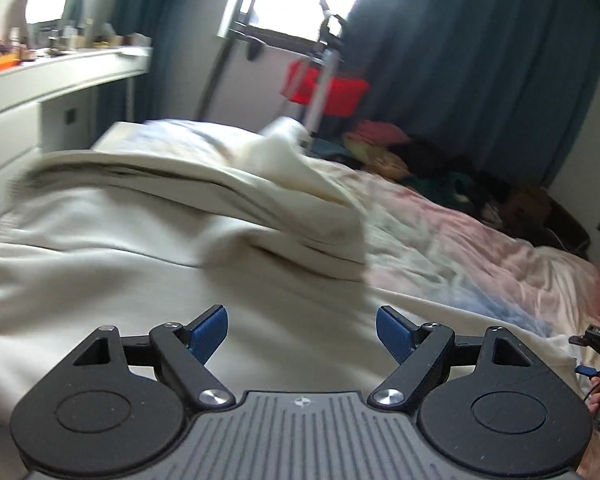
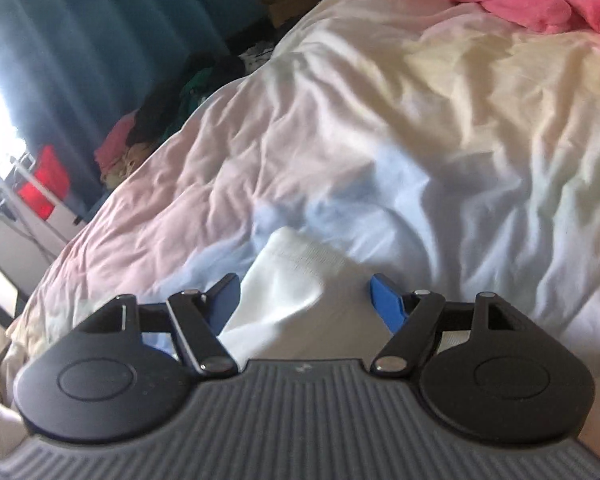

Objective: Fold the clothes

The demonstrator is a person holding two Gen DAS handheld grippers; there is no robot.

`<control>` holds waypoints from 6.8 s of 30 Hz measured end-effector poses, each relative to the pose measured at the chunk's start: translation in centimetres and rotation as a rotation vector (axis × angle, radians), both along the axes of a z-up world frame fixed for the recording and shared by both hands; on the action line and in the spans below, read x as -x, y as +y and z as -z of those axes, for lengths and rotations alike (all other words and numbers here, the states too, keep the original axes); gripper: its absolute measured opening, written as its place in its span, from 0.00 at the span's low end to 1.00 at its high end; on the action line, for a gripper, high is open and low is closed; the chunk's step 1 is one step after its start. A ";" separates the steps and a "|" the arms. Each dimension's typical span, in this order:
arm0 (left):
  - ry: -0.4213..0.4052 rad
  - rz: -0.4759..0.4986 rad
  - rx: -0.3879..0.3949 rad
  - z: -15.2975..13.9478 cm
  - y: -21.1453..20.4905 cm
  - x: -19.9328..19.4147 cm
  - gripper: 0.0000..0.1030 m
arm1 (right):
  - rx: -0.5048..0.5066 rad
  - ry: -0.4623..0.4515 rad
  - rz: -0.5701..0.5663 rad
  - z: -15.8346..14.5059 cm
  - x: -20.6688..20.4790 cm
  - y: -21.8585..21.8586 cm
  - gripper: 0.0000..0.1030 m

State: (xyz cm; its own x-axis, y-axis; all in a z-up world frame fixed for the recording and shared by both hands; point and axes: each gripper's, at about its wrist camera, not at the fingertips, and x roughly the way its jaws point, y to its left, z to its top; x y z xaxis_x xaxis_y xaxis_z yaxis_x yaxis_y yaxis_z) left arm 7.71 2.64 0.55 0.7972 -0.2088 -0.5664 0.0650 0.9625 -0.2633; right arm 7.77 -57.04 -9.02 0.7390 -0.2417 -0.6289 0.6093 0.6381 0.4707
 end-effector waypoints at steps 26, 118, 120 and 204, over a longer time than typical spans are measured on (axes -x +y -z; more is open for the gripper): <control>-0.091 0.127 -0.161 8.1 -9.1 -0.7 0.81 | 0.191 -0.058 -0.025 1.6 -4.1 -0.7 0.10; -0.125 -0.114 -0.328 2.0 -25.3 -32.0 0.11 | 0.065 -0.135 -0.145 0.2 -5.4 17.4 0.76; -0.113 0.009 -0.255 0.4 -27.9 -30.0 0.11 | 0.050 -0.137 -0.122 -0.1 -4.8 16.9 0.76; -0.054 -0.076 -0.039 1.4 6.2 -5.9 0.56 | 0.173 0.034 -0.039 0.1 -8.9 2.1 0.30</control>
State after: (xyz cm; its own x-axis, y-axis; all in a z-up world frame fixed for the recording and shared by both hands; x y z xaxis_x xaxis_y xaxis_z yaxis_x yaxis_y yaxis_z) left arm 13.62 8.86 -0.83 0.8394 -0.1254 -0.5288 0.0048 0.9747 -0.2236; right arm 16.66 -54.91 -9.13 0.7288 -0.3198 -0.6055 0.5961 0.7315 0.3310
